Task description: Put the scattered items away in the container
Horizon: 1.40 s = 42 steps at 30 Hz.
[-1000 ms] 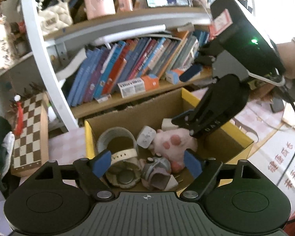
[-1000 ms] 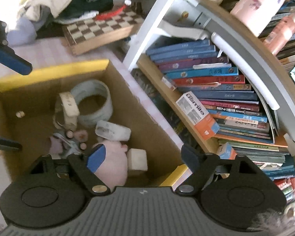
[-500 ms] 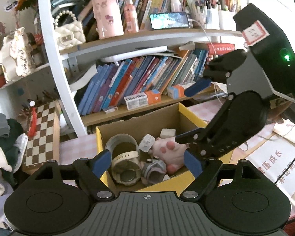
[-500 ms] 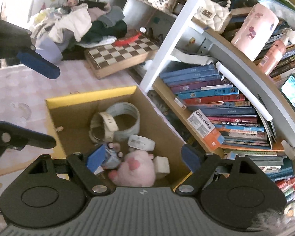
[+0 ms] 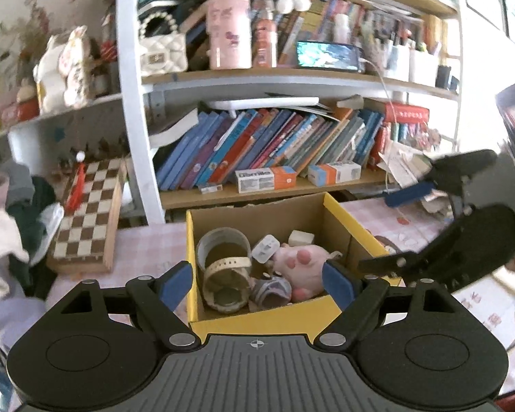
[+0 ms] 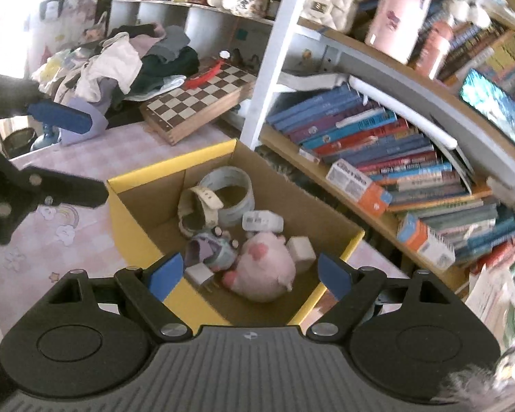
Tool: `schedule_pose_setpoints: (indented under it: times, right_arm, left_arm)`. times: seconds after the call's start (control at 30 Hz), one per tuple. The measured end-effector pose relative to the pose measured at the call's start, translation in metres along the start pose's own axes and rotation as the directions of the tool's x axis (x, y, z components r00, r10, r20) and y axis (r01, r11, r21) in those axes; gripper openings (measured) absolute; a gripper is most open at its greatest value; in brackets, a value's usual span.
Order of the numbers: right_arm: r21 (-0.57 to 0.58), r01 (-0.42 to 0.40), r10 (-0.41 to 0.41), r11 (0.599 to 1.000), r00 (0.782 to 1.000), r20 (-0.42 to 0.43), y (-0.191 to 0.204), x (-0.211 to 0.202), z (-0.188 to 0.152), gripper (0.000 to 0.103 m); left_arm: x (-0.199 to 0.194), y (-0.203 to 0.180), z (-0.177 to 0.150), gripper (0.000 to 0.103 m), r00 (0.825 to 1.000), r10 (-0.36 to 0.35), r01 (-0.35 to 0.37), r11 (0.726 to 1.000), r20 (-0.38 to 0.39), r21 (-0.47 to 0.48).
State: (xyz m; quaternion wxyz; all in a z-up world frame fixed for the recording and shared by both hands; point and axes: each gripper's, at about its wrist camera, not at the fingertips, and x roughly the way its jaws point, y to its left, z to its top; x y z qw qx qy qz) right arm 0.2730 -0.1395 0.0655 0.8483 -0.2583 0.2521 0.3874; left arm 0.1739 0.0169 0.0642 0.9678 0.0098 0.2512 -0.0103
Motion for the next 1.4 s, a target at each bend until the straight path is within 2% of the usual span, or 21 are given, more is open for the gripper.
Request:
schedule_pose_setpoints:
  times: [0.13,0.7,0.83,1.07,1.4]
  right_arm:
    - [0.045,-0.005,0.005,0.999,1.0,-0.016,0.001,-0.002,-0.011,0.085]
    - [0.19,-0.035,0.049,0.981,0.996,-0.072,0.022,-0.014,-0.054,0.086]
    - [0.246,-0.019,0.039,0.969,0.996,-0.08,0.033,-0.021,-0.063,0.086]
    - [0.328,0.034,0.001,0.944,0.994,-0.106,0.059,-0.031,-0.082,0.086]
    - [0.331,0.113,-0.063,0.937,0.985,-0.159,0.109,-0.054,-0.096,0.087]
  left_arm:
    - [-0.001,0.001,-0.004,0.085,1.0,0.008,-0.008,1.0,-0.003,-0.022]
    - [-0.011,-0.014,-0.041,0.085,0.994,0.001,-0.007,0.998,-0.108,-0.054]
    - [-0.017,-0.022,-0.049,0.086,0.99,0.027,-0.032,0.999,-0.14,-0.032]
    - [-0.032,-0.022,-0.063,0.088,0.99,0.005,-0.008,1.0,-0.137,-0.021]
    - [-0.053,-0.023,-0.091,0.088,0.983,-0.019,0.016,1.0,-0.183,-0.019]
